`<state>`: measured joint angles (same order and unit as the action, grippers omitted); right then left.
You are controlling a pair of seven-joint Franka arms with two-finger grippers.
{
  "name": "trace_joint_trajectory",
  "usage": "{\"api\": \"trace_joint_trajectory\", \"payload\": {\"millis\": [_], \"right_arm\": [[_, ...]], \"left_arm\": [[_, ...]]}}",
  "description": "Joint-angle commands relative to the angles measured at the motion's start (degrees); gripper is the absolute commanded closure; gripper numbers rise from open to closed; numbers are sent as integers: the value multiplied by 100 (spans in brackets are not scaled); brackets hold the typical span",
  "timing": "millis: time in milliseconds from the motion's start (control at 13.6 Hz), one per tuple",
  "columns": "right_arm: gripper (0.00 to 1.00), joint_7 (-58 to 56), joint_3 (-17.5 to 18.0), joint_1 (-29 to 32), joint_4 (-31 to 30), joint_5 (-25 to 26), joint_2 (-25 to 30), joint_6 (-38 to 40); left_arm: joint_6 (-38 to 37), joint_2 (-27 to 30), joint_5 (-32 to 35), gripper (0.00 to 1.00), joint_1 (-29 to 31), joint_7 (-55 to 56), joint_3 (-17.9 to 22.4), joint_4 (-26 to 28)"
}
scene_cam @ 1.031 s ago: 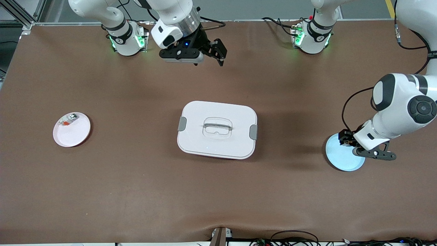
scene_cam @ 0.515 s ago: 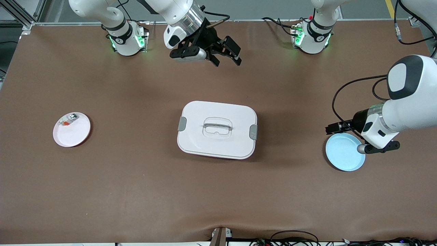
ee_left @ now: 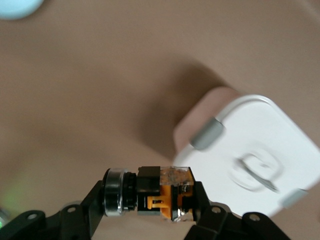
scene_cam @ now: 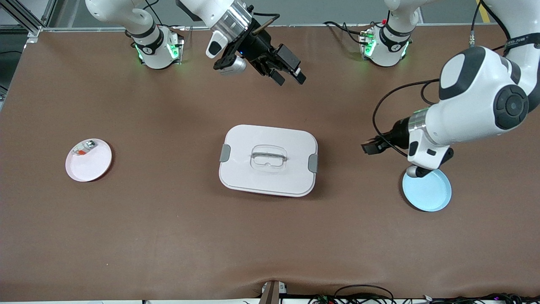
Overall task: Transfer orange switch to right arm and place
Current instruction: 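Lift the switch with the left gripper toward the right gripper above the box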
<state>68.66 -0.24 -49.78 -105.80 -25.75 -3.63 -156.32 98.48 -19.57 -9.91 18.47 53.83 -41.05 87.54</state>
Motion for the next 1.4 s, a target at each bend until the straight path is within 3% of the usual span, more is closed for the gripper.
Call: {"api": "trace_joint_trajectory", "payload": {"millis": [0,221,515,736,1325], "right_arm": [[0,-54,-46,-15,-99,-132,-59,-153],[0,-238,-55,3,-90,-62,-348,-476],[0,-221,-55,-23,94,-71,-691,-610],[0,-168,-46,-32,313,-149,-929,-601],[0,-256,-46,-50,437,-124,-1175,-549]], "left_arm": [[-197,-56,-518,100,25,950,-209,-229],[-197,-126,-819,100,-54,2338,-561,-238],[-197,-179,-1433,100,-160,3395,-579,-449],[-197,-214,-1531,100,-414,4142,-579,-457],[-197,-363,-1505,100,-758,4873,-571,-457]]}}
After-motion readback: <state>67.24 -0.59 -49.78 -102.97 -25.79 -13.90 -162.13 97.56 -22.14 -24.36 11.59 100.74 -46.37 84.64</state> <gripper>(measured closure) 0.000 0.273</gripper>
